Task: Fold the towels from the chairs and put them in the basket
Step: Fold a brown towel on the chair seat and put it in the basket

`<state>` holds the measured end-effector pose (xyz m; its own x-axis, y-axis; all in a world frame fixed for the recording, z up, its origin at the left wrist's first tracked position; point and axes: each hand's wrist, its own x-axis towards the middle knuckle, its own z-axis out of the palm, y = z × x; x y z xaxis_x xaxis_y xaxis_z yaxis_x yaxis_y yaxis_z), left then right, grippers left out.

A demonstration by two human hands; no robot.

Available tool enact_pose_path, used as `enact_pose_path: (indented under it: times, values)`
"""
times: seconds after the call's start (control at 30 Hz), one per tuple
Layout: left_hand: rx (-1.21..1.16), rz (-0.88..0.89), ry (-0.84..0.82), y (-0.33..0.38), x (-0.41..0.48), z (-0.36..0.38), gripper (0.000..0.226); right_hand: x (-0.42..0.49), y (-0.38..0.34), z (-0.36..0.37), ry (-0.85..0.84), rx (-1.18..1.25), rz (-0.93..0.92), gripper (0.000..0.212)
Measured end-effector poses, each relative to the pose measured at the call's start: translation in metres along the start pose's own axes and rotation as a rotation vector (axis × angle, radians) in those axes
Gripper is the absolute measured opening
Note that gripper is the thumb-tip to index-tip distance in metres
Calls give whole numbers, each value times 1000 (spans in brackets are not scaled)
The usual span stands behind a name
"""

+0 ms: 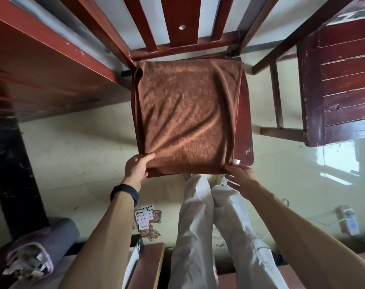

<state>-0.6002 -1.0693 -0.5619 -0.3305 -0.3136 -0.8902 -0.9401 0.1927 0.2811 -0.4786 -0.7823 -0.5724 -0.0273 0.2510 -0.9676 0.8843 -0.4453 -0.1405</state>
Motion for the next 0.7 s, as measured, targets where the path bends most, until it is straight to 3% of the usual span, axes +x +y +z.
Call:
enact_pose_path:
  times: [0.13, 0.27, 0.37, 0.57, 0.7]
  values:
    - [42, -30, -36, -8, 7, -5, 30, -5, -13, -4, 132, -26, -135, 10]
    - [-87, -9, -27, -2, 6, -3, 16, -19, -43, -14, 304, -112, -422, 30]
    - [-181, -11, -54, 8, 0, 1, 11, -28, -62, -22, 357, -146, -558, 24]
    - [-112, -132, -106, -5, -18, 26, 21, 0, -48, -38, 321, -329, -313, 19]
    - [-271, -111, -135, -10, -25, 48, 25, 9, -43, -38, 293, -313, -322, 16]
